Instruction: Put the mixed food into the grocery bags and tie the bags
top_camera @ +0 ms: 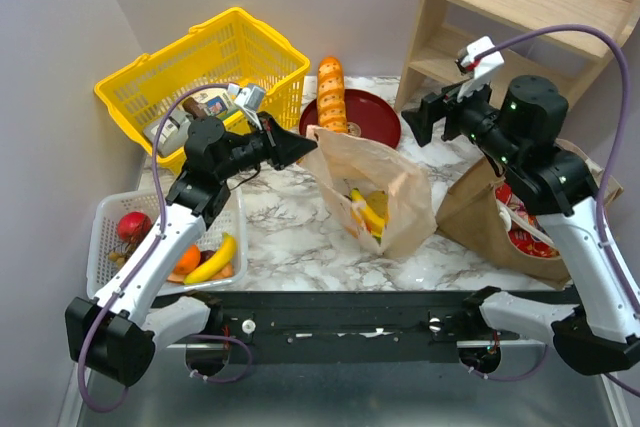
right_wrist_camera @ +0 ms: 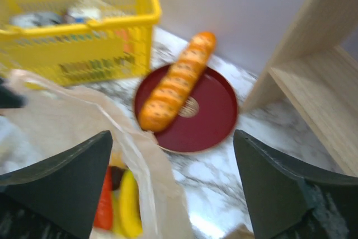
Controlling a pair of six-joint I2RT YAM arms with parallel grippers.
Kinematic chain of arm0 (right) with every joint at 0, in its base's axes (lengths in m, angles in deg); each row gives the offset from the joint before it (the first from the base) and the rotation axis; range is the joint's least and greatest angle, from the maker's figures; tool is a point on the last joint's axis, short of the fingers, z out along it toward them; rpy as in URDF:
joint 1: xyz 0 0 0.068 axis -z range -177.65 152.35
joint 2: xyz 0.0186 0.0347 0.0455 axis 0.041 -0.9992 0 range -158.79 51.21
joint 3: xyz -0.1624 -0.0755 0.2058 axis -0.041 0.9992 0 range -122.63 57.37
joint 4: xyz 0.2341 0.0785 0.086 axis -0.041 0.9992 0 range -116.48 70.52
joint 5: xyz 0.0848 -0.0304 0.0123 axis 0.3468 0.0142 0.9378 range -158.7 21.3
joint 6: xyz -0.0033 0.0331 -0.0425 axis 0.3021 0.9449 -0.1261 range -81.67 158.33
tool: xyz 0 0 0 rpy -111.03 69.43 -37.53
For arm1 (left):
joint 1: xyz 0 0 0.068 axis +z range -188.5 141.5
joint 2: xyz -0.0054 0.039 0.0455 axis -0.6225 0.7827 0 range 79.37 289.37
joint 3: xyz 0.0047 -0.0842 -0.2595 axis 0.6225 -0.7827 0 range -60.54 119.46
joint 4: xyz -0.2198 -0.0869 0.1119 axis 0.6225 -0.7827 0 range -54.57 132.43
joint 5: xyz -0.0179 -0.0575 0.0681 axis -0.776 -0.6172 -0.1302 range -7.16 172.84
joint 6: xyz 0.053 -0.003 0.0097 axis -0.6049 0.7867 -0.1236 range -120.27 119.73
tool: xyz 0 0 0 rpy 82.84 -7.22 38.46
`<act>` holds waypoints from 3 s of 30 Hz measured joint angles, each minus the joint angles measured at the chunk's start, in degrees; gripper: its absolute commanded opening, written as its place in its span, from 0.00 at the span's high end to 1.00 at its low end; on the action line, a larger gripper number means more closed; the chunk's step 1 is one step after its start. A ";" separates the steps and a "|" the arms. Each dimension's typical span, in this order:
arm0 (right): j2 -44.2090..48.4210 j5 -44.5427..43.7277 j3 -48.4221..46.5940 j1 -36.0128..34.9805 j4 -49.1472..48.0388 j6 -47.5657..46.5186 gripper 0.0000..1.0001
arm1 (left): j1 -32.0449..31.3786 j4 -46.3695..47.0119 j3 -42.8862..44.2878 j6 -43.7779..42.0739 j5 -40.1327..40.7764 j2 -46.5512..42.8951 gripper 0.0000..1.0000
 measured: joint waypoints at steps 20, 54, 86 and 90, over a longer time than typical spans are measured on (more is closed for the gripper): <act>-13.44 22.45 7.50 -10.78 -19.15 -1.22 0.00 | 0.00 14.75 1.09 20.61 3.02 4.59 1.00; -13.29 29.92 12.04 -13.14 -21.77 3.85 0.99 | 6.56 6.78 3.06 1.27 -0.35 -7.10 0.01; -20.68 51.98 6.45 -6.84 -21.99 27.89 0.87 | -6.23 42.93 -15.74 5.68 -10.49 6.43 1.00; -20.55 52.70 6.73 -6.01 -23.06 29.05 0.58 | -6.21 43.43 -16.37 6.01 -10.08 6.64 1.00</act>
